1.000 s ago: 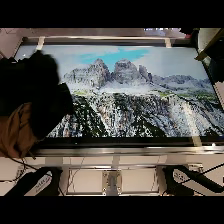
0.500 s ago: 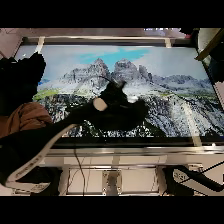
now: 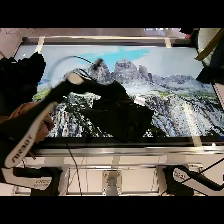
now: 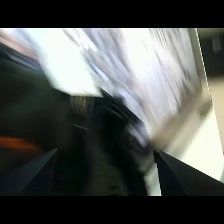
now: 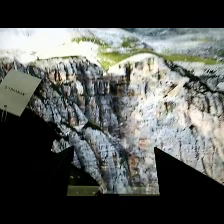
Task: Fold the clothes and pants, and hang the long-sleeved shirts on hangers.
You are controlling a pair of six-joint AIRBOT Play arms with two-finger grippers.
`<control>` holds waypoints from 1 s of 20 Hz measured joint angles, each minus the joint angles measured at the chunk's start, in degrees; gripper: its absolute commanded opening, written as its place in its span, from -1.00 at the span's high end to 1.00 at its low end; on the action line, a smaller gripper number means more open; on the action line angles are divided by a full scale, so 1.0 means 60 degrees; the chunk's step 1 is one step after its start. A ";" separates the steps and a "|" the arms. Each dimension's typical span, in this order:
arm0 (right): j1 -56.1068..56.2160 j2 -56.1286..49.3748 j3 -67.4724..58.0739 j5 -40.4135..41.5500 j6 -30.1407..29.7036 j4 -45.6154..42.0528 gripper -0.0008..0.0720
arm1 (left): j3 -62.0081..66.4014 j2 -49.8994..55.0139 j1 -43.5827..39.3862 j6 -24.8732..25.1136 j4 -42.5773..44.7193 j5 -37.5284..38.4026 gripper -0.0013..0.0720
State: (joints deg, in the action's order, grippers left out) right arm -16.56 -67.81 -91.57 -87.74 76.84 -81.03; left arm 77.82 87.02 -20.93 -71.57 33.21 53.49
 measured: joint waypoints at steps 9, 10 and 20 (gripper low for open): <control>0.1905 0.0776 0.6659 0.2058 -0.0685 0.3756 -0.55 | -0.4470 -0.3453 0.4477 -0.0863 0.2320 0.1679 -0.94; 0.2422 0.0783 0.6940 0.2382 -0.0645 0.3909 -0.55 | -0.5085 -0.3636 0.4557 -0.0994 0.2087 0.1348 -0.94; 0.5865 0.0750 0.7606 0.4149 0.1566 0.1253 -0.55 | -0.7074 -0.3246 0.2932 -0.1224 0.0189 -0.1942 -0.94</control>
State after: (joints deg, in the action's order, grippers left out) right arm 18.63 -63.31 -45.93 -62.85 86.24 -73.52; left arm 35.38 67.55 -3.33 -78.91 34.35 41.85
